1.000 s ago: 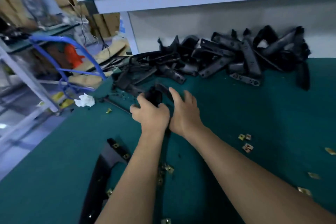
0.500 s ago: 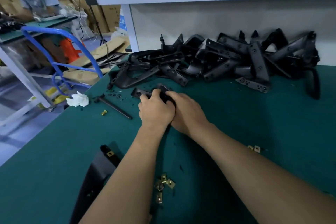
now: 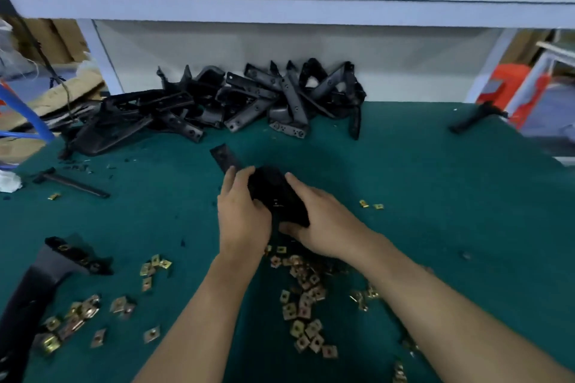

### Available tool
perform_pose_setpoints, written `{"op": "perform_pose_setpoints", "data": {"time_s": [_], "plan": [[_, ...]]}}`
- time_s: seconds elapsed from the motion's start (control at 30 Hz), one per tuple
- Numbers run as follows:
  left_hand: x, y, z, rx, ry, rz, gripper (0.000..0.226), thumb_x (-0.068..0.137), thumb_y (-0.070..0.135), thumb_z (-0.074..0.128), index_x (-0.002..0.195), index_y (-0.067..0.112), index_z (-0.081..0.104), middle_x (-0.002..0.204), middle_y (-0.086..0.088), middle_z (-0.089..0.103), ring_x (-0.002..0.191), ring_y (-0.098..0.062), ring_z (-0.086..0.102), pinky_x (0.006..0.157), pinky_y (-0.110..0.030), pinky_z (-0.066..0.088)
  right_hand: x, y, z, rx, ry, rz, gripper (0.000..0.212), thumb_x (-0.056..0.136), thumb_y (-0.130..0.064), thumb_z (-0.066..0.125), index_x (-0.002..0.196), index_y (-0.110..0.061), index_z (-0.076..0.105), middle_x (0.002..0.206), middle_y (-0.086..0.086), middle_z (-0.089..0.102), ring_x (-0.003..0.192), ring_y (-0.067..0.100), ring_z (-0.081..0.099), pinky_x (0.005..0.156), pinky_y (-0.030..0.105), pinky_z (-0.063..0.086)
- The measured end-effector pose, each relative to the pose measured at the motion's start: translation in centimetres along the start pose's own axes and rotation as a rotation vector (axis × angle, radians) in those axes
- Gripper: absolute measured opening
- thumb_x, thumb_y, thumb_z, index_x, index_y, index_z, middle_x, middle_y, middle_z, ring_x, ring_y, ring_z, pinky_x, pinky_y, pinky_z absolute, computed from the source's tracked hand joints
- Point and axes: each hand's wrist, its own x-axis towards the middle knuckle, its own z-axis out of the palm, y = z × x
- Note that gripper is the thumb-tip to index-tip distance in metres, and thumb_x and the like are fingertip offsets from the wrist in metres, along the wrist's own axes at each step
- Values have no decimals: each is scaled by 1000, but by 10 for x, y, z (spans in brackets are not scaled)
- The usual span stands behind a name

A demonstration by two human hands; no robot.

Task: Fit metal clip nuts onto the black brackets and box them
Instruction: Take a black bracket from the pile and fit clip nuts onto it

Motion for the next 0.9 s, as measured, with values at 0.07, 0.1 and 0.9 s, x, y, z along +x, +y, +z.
{"op": "perform_pose_setpoints", "data": {"time_s": [0.07, 0.1, 0.9], "plan": [[-12, 8, 5, -82, 49, 36, 77, 96, -14, 43, 156, 31, 30, 170, -3, 7, 153, -21, 15, 102, -5, 26, -25, 14, -11, 59, 60, 40, 87, 94, -53, 63, 161, -32, 12, 165, -2, 25, 150, 20, 23, 120, 34, 24], [-16, 11, 6, -136, 74, 55, 84, 96, -15, 42, 158, 38, 22, 171, -1, 0, 152, -19, 12, 93, 4, 26, -38, 21, -15, 50, 92, 56, 83, 94, -54, 62, 160, -29, 20, 165, -2, 26, 150, 18, 23, 120, 31, 22], [-42, 20, 32, -1015, -496, 139, 41, 91, -9, 49, 84, 21, 75, 98, -12, 72, 89, -22, 69, 72, -29, 55, -74, 53, -17, 912, 343, -100, 32, 94, 1, 64, 118, -20, 65, 107, -11, 73, 101, 8, 69, 84, 23, 55]]}}
